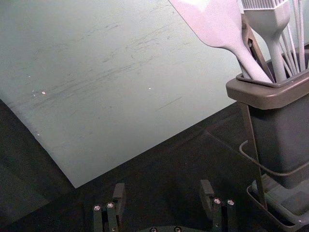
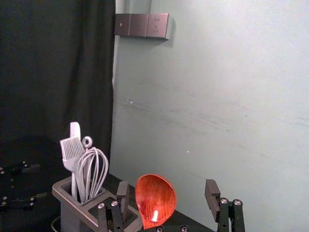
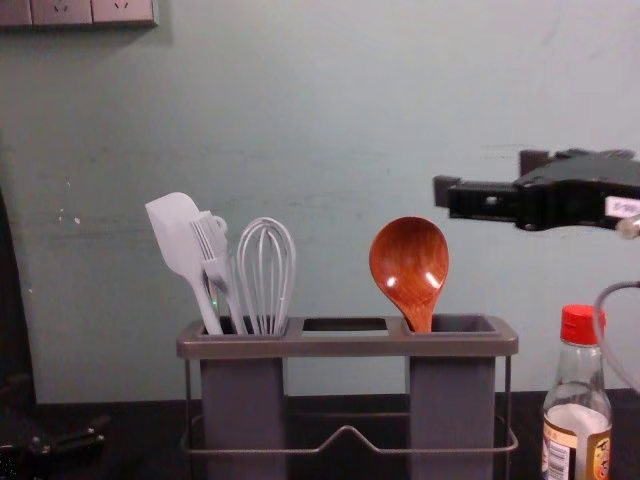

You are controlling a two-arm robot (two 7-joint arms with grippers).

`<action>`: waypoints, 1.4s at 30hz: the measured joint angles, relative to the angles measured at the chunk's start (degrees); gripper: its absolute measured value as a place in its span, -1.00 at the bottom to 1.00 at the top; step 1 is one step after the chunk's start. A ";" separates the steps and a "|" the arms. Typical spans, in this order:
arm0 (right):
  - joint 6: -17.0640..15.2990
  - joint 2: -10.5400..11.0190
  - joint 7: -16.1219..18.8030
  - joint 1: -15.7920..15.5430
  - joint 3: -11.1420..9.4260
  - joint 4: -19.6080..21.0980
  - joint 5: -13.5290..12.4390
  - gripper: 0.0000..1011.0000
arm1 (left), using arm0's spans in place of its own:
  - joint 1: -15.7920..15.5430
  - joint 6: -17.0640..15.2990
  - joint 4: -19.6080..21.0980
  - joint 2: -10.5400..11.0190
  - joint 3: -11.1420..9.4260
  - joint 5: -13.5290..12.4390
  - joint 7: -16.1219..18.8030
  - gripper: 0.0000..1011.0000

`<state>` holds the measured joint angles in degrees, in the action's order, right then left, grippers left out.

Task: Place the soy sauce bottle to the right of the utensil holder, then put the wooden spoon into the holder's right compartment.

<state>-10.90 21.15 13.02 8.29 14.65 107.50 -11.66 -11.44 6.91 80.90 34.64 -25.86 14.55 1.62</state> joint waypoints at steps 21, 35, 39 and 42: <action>11.51 -2.13 -8.26 -20.59 -7.72 10.28 6.29 0.98 | 0.00 0.00 0.00 0.00 0.00 0.00 0.00 0.99; 15.75 -4.99 -8.67 -27.49 -10.53 6.48 5.53 0.98 | 0.00 0.00 0.00 0.00 0.00 0.00 0.00 0.99; 15.57 -5.75 -8.21 -27.67 -11.09 4.32 4.94 0.98 | 0.00 0.00 0.00 0.00 0.00 0.00 0.00 0.99; 15.28 -6.31 -7.68 -27.25 -11.48 2.06 4.72 0.98 | 0.00 0.00 0.00 0.00 0.00 0.00 0.00 0.99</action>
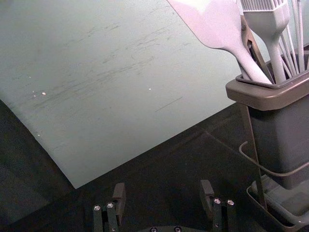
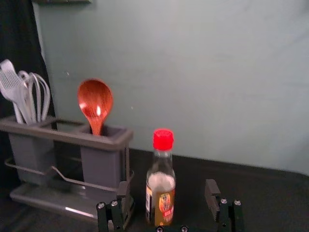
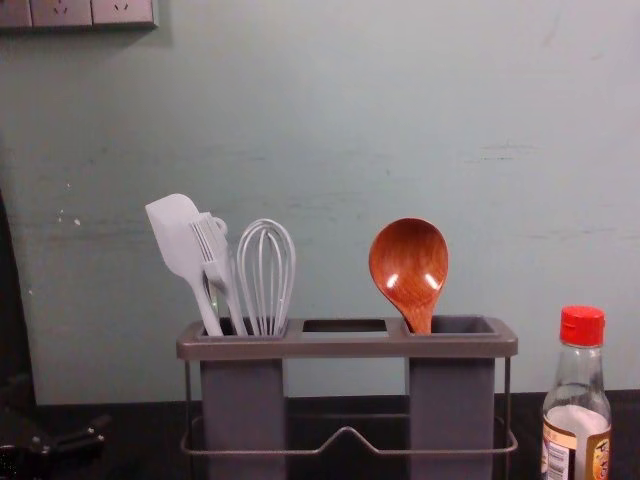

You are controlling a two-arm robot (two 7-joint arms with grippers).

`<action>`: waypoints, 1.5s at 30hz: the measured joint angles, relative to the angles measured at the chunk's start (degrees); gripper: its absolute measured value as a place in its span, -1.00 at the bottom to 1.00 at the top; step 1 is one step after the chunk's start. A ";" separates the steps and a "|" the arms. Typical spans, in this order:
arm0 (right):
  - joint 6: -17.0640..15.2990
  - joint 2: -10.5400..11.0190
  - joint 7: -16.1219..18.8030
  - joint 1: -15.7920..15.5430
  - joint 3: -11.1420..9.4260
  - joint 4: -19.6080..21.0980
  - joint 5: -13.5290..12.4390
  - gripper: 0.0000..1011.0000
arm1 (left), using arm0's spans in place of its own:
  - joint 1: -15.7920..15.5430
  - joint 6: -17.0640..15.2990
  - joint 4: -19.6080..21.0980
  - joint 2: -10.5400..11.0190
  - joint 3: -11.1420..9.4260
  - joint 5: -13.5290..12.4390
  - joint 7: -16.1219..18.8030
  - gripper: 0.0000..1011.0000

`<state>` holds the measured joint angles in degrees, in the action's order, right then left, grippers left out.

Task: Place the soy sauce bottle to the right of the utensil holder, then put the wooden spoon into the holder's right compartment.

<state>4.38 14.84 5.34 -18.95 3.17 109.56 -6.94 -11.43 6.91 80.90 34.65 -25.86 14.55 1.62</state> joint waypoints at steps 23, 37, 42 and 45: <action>-1.43 -1.98 2.42 1.45 -0.73 -5.01 0.48 0.98 | 0.00 0.00 0.00 0.00 0.00 0.00 0.00 0.99; -1.30 -1.92 2.22 1.34 -0.67 -4.80 0.50 0.98 | 0.00 0.00 0.00 0.00 0.00 0.00 0.00 0.99; -1.26 -1.89 2.16 1.31 -0.64 -4.75 0.49 0.98 | 0.00 0.00 0.00 0.00 0.00 0.00 0.00 0.99; -1.25 -1.88 2.16 1.30 -0.64 -4.74 0.49 0.98 | 0.00 0.00 0.00 0.00 0.00 0.00 0.00 0.99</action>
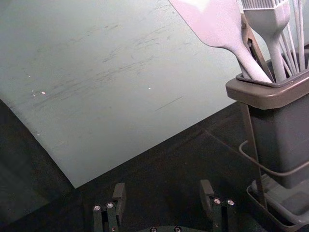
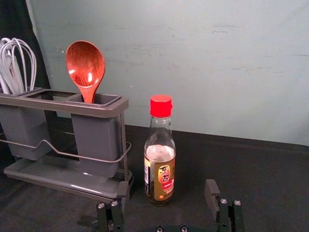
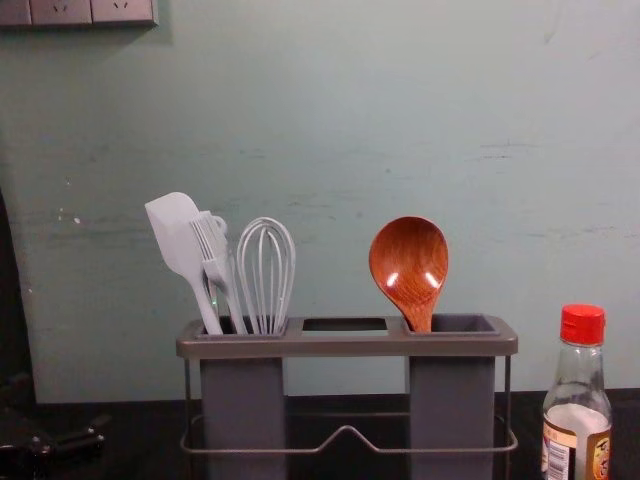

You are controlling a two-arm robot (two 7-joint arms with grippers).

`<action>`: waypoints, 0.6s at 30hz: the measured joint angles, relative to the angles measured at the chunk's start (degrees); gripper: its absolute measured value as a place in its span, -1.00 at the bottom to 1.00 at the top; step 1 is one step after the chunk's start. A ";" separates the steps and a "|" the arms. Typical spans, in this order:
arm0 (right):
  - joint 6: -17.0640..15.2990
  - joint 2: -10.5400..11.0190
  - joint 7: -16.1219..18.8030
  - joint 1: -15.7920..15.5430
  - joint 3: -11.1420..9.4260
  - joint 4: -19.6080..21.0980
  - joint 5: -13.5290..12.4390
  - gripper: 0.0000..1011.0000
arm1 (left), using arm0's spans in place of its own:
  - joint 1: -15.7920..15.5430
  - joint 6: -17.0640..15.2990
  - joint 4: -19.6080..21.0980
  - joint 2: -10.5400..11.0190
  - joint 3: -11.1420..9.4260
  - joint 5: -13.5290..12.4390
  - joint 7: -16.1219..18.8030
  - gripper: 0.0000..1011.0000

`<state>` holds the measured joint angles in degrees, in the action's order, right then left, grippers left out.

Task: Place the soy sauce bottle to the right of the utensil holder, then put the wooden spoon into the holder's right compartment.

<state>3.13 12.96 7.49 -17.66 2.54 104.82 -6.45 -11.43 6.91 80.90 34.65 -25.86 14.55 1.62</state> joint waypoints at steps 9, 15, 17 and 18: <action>0.05 0.02 -0.03 -0.02 0.00 0.06 0.00 0.98 | 0.00 0.00 0.00 0.00 0.00 0.00 0.00 0.99; 0.06 0.02 -0.06 -0.02 0.00 0.06 0.00 0.98 | 0.00 0.00 0.00 0.00 0.00 0.00 0.00 0.99; 0.05 0.02 -0.07 -0.02 0.00 0.06 0.00 0.98 | 0.00 0.00 0.00 0.00 0.00 0.00 0.00 0.99; 0.06 0.02 -0.07 -0.02 0.00 0.06 0.00 0.98 | 0.00 0.00 0.00 0.00 0.00 0.00 0.00 0.99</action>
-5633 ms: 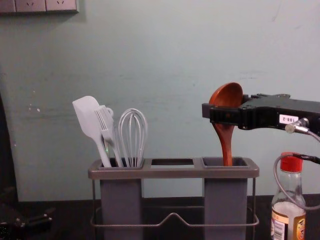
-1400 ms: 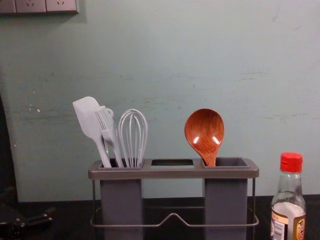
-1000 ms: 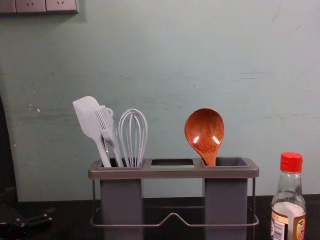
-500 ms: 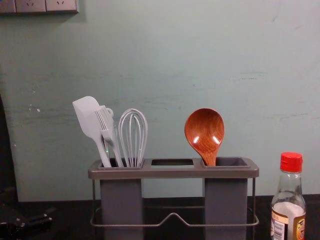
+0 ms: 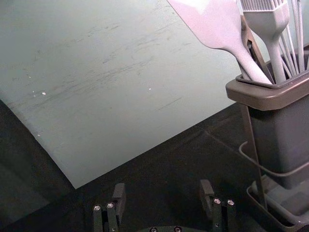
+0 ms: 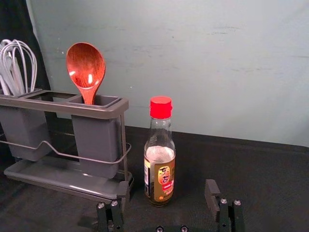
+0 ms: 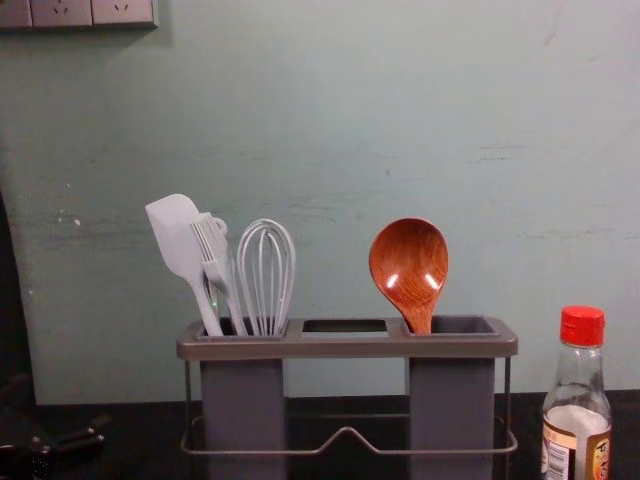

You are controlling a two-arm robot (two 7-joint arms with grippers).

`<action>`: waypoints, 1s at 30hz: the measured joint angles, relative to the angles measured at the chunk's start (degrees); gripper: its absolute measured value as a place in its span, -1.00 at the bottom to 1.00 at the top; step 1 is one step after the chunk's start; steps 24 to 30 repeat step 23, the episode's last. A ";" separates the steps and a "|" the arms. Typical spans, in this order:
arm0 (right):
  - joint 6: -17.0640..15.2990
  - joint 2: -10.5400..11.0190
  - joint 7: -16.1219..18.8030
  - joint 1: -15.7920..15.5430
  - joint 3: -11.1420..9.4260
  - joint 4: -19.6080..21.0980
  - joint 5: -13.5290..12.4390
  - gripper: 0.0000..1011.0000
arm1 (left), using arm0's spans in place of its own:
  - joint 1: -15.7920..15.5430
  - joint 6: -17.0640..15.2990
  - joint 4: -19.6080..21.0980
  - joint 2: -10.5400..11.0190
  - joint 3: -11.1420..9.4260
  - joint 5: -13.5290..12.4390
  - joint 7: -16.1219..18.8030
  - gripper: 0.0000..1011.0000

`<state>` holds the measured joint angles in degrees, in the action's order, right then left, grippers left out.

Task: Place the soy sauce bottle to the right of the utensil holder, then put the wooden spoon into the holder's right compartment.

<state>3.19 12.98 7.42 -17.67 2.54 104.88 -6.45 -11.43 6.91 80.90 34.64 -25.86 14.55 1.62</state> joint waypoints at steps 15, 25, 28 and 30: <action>0.00 0.00 -0.01 0.00 0.00 0.00 0.00 0.98 | 0.00 0.00 0.00 0.00 0.00 0.00 0.00 0.99; 0.00 0.00 -0.01 0.00 0.00 0.00 0.00 0.98 | 0.00 0.00 0.00 0.00 0.00 0.00 0.00 0.99; 0.00 0.00 -0.01 0.00 0.00 0.00 0.00 0.98 | 0.00 0.00 0.00 0.00 0.00 0.00 0.00 0.99; 0.00 0.00 -0.01 0.00 0.00 0.00 0.00 0.98 | 0.00 0.00 0.00 0.00 0.00 0.00 0.00 0.99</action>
